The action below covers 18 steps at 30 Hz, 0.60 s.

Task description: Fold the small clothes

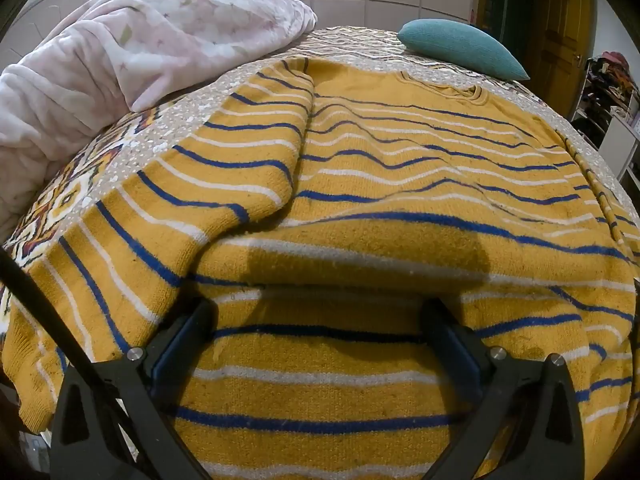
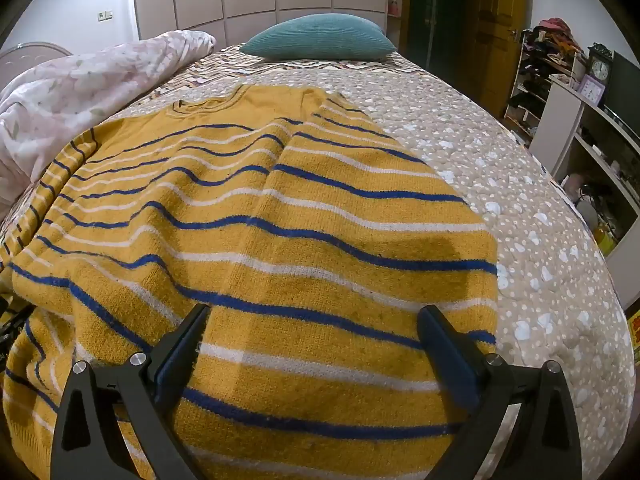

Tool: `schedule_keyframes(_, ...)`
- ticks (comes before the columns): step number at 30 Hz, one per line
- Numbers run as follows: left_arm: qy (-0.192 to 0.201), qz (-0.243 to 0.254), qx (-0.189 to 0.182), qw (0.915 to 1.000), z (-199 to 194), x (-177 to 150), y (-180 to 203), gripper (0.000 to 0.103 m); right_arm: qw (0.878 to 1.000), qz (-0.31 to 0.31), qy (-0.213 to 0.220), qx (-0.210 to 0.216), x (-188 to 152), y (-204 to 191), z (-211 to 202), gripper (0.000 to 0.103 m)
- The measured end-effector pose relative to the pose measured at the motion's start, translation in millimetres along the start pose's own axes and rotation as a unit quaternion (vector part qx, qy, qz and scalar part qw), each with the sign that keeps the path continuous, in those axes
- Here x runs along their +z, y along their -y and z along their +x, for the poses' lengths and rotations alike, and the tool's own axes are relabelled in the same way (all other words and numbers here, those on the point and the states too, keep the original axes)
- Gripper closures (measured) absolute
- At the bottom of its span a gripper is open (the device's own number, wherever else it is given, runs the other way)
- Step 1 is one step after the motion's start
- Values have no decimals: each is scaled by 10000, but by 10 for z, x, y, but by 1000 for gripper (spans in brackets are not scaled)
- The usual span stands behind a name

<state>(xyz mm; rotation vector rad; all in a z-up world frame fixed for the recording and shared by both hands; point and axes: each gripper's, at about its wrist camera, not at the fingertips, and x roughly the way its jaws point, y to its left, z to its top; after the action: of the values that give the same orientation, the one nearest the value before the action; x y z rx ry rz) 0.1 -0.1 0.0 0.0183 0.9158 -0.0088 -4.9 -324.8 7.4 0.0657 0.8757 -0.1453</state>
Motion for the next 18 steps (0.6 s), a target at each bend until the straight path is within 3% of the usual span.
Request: schedule_keyframes(18,-6,5,-1,10000,0,9,7,0,10000,-9,-16,-43,16,10,18,0)
